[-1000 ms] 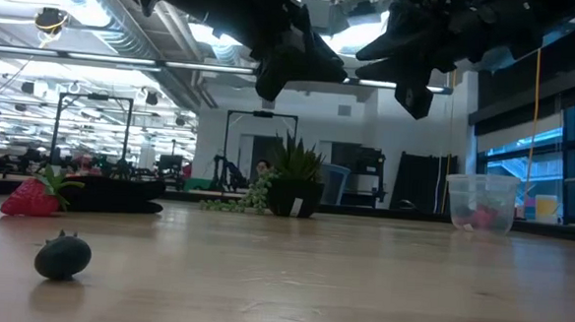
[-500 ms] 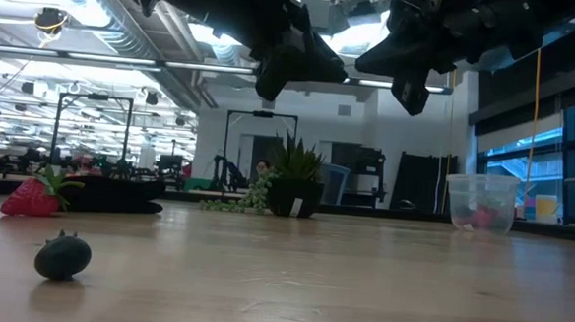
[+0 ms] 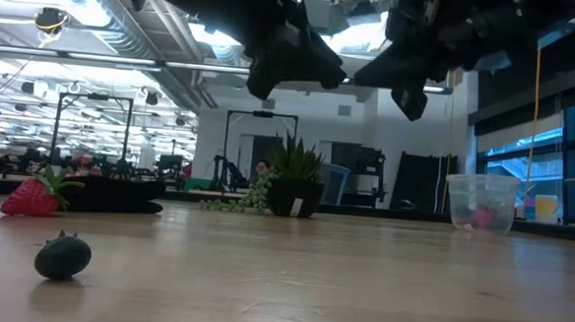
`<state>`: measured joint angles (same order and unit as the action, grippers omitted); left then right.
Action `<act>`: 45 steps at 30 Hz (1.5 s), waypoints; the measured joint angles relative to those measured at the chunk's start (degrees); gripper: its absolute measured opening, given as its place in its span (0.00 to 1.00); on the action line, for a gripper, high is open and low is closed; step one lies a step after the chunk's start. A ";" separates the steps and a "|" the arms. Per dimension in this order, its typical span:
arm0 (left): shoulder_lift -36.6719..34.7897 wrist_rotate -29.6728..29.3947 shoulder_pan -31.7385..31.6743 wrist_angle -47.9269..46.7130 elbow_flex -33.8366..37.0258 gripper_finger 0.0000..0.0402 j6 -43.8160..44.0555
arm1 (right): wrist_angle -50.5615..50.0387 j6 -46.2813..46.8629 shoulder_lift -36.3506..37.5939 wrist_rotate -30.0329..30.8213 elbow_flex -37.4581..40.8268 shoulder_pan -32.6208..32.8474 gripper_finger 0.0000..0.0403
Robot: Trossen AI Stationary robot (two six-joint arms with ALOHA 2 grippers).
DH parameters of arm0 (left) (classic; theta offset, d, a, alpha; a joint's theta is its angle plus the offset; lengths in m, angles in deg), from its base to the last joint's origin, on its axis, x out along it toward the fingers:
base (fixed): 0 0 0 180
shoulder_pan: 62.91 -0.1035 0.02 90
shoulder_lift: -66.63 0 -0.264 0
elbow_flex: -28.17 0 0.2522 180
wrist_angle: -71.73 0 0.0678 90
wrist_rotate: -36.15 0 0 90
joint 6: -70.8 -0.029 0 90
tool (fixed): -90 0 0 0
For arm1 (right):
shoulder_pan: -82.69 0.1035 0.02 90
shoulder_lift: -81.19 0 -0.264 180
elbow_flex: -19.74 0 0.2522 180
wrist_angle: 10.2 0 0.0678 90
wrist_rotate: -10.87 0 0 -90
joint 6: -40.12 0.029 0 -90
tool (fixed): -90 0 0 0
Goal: Pick and placing Produce into tupperware
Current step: Put the black cherry into the bin
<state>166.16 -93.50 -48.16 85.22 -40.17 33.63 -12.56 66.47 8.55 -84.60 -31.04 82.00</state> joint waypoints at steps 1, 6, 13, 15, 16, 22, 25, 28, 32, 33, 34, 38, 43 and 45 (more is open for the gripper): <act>0.00 -0.10 -0.04 -0.57 -0.03 0.34 1.24 | -0.73 0.00 0.00 0.00 0.00 -0.58 0.01; 0.00 -0.18 -0.42 -4.45 -0.03 0.40 6.90 | -4.98 -0.07 0.00 0.01 0.00 -4.03 0.01; 0.00 -0.18 -1.15 -10.55 -0.03 0.56 14.52 | -16.72 -1.27 0.59 0.03 -1.24 -10.65 0.01; 0.00 -0.18 -1.15 -12.28 -0.03 0.58 15.64 | -23.45 -1.59 1.10 0.63 -3.10 -12.42 0.01; 0.00 -0.15 -1.15 -12.84 -0.03 0.59 16.11 | -27.19 -1.85 1.37 1.30 -4.26 -13.10 0.01; 0.00 -0.10 -1.15 -13.78 -0.03 0.59 17.31 | -55.14 -1.97 2.35 11.14 -14.54 -16.56 0.01; 0.00 -0.10 -1.15 -13.78 -0.03 0.59 17.31 | -66.48 0.28 2.36 17.14 -19.12 -18.31 0.01; 0.00 -0.10 -1.15 -13.78 -0.03 0.59 17.31 | -74.57 2.05 2.36 19.36 -21.97 -20.78 0.01; 0.00 -0.10 -1.15 -13.78 -0.03 0.59 17.31 | -78.55 3.08 2.36 19.41 -22.10 -24.44 0.01; 0.00 -0.10 -1.15 -13.78 -0.03 0.59 17.31 | -78.82 3.04 2.38 19.41 -21.60 -25.43 0.01; 0.00 -0.10 -1.15 -13.78 -0.03 0.59 17.31 | -78.93 2.92 2.38 19.39 -20.82 -26.46 0.01; 0.00 -0.10 -1.15 -13.78 -0.03 0.59 17.31 | -78.09 1.89 2.36 19.45 -17.58 -29.56 0.01; 0.00 -0.10 -1.15 -13.95 -0.03 0.59 17.29 | -72.54 0.31 2.36 18.93 -12.93 -31.38 0.02; 0.00 -0.10 -1.15 -13.95 -0.03 0.59 17.24 | -69.92 -0.02 2.36 17.50 -11.19 -31.66 0.02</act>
<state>166.16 -93.60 -49.30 71.26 -40.20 50.87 -82.49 66.45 10.91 -67.10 -42.23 50.34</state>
